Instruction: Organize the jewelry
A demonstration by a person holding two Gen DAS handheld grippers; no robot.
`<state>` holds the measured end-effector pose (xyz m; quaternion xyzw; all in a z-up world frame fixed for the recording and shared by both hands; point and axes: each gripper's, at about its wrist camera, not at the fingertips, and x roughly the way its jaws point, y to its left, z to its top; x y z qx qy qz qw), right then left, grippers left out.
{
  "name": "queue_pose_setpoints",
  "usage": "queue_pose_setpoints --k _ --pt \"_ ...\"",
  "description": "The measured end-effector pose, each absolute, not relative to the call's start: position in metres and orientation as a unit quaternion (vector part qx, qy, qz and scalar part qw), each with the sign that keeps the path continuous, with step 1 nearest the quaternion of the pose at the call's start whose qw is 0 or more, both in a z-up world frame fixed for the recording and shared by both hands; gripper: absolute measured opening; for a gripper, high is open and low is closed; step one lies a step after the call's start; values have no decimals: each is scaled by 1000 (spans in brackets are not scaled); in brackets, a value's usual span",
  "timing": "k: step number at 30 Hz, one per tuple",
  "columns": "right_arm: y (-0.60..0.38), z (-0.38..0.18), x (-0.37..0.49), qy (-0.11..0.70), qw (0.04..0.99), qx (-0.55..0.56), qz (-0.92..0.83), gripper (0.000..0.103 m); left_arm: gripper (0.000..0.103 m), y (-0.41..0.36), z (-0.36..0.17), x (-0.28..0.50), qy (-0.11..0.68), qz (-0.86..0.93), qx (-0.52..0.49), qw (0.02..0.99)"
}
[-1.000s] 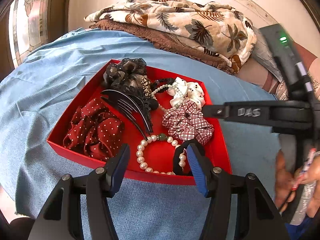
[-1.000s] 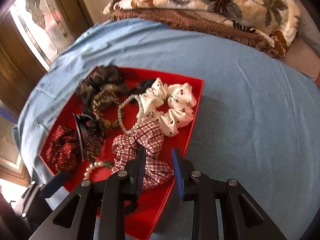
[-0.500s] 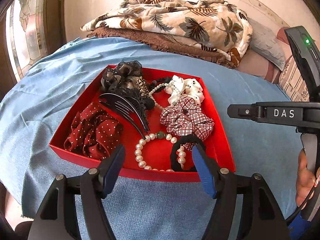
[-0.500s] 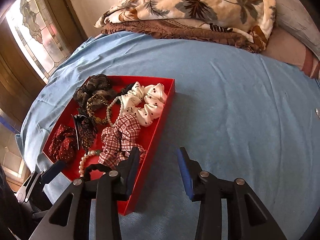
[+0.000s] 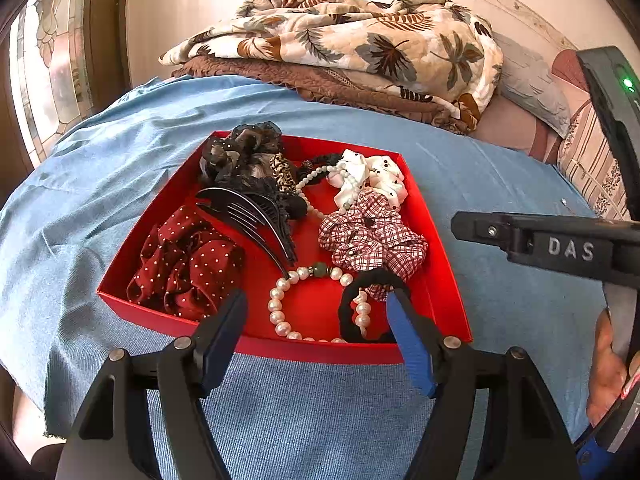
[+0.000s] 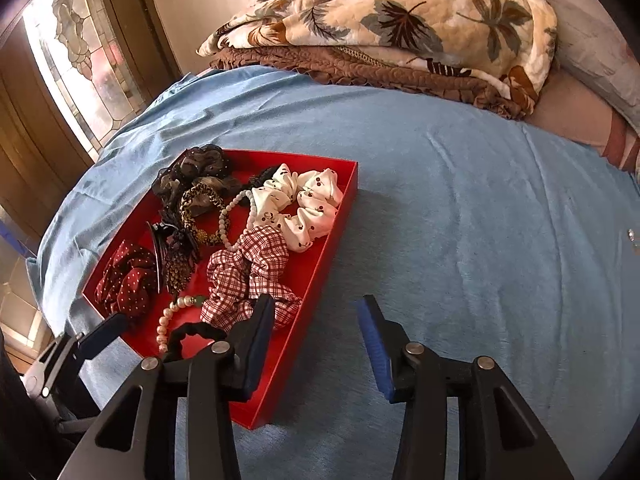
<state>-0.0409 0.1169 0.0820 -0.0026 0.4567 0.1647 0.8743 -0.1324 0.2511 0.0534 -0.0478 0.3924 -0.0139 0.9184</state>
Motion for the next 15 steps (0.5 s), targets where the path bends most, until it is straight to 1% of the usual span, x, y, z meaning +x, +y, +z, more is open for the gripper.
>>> queue_pose_setpoints --k 9,15 --pt "100 79 -62 447 882 -21 146 56 71 249 54 -134 389 -12 -44 920" --pt "79 74 -70 454 880 3 136 57 72 252 55 -139 377 -13 -46 925"
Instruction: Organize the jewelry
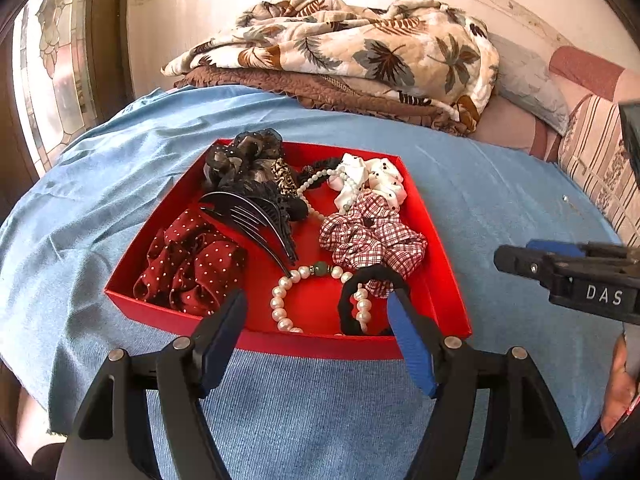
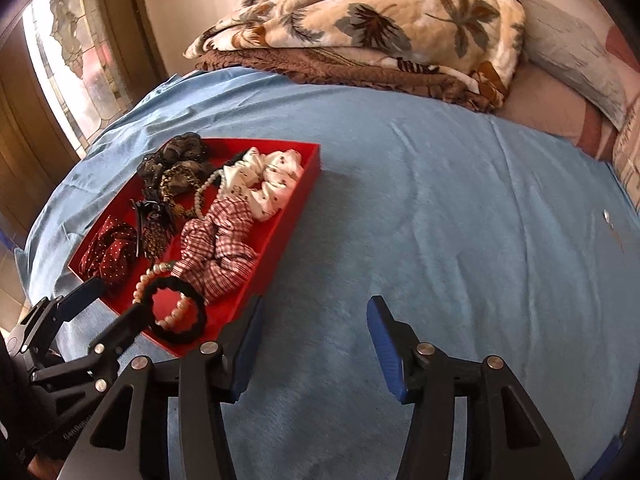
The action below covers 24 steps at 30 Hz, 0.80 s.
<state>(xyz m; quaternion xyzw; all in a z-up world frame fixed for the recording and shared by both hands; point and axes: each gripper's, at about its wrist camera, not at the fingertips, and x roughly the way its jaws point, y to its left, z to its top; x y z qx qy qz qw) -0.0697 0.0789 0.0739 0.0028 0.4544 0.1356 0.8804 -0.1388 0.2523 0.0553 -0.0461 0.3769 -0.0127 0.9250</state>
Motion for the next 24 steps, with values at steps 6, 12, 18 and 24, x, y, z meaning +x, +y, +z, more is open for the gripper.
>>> queue_pose_setpoints --k 6,12,18,24 --pt "63 72 -84 453 882 19 130 61 72 263 59 -147 354 25 -46 934" --pt "59 75 -95 445 885 21 134 61 75 313 75 -152 336 80 -101 933" --pt "94 95 -84 426 886 2 181 61 78 367 80 -133 352 121 -167 913" --pt "147 89 -62 437 871 -20 222 61 78 372 89 -88 380 101 -130 910"
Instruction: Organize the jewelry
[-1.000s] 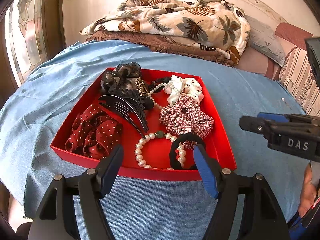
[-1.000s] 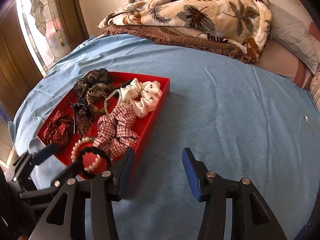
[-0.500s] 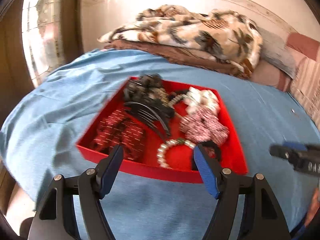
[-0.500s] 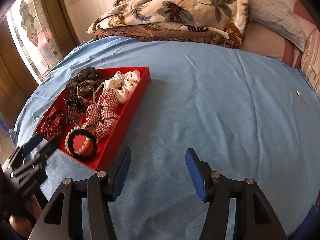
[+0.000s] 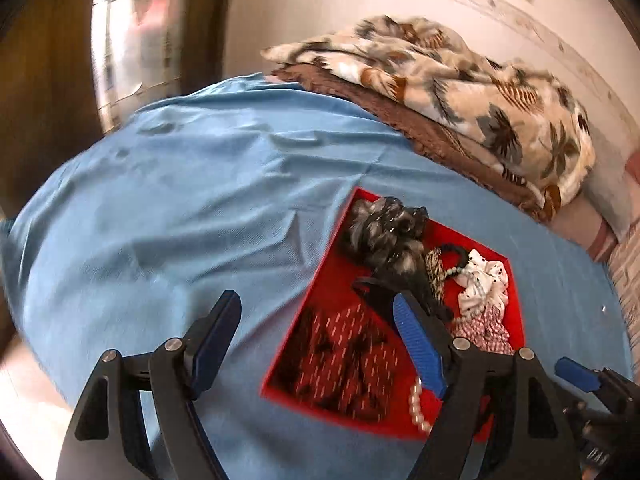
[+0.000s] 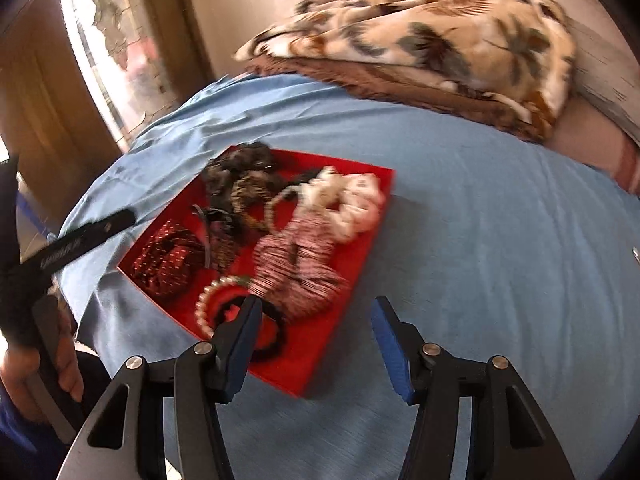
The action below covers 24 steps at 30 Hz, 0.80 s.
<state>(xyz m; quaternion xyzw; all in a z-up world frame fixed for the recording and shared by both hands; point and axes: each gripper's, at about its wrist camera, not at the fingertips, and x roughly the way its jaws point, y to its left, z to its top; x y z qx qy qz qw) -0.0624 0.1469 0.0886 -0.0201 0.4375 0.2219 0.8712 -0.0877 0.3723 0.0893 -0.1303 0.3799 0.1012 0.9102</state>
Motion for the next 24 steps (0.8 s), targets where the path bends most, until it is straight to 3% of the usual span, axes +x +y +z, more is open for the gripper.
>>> queue_pose_setpoints --k 9,10,11,12,13,14,16,18,24 --pt "179 55 -16 485 848 -10 216 61 78 364 64 -24 429 17 -156 889" --pt "181 51 -12 488 845 -12 215 58 75 363 63 -21 427 16 -147 892" --pt "182 50 -11 490 845 -13 216 51 67 360 64 -21 427 15 -141 893" --pt "185 48 -9 494 841 -16 218 37 59 359 64 -20 428 10 -135 893" --pt "186 46 -8 499 837 -16 223 33 39 358 62 -19 438 -2 -138 888" --pt "188 46 -9 500 835 -14 229 33 24 357 59 -19 446 -9 -142 884" --pt "193 47 -12 500 831 -16 243 32 15 356 56 -20 455 -10 -138 879" --pt "198 49 -18 502 825 -21 260 32 11 357 58 -24 455 -16 -141 879" --pt "200 63 -29 482 834 -63 261 33 12 366 72 -43 418 -7 -149 896"
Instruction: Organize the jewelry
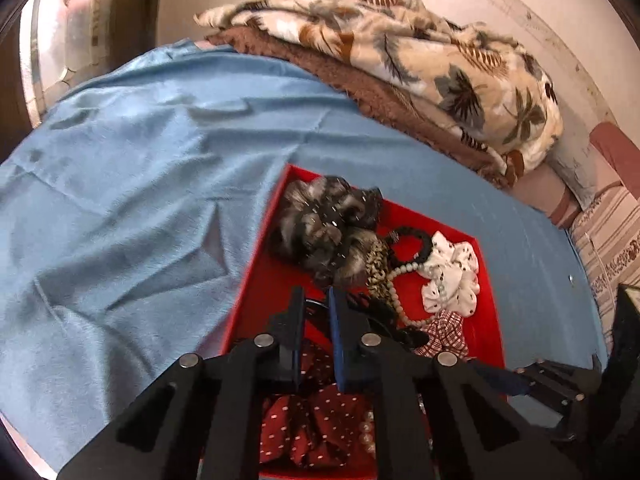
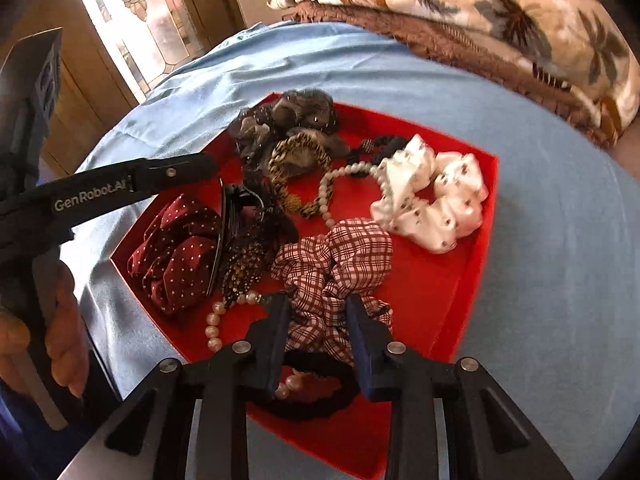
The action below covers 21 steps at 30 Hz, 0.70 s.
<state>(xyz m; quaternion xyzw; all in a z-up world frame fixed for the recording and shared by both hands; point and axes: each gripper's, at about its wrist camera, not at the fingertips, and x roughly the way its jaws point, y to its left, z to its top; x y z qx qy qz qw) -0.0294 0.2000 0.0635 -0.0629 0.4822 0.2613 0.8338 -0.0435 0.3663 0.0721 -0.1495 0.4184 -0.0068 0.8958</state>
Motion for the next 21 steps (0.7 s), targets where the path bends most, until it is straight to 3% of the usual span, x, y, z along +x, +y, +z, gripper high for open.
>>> queue_pose_setpoints --k 1,4,9,11,13,15,21 --pt "198 69 -29 475 838 -62 260 38 16 369 74 -46 412 -7 -154 898" --pt "191 89 -20 448 859 -50 244 55 42 376 79 -50 390 4 -168 906" --pt "200 88 31 455 868 -51 191 55 53 385 81 -52 375 24 -176 910" --pt "205 74 53 475 862 -53 169 51 53 387 77 -50 382 28 -180 906" --pt "206 55 69 505 847 -45 156 31 53 391 76 -50 383 31 -185 904" --pt "204 40 70 532 832 -32 157 31 53 394 76 -52 381 37 -190 904" --pt "210 73 52 473 863 -74 159 31 61 397 83 -56 361 64 -186 912"
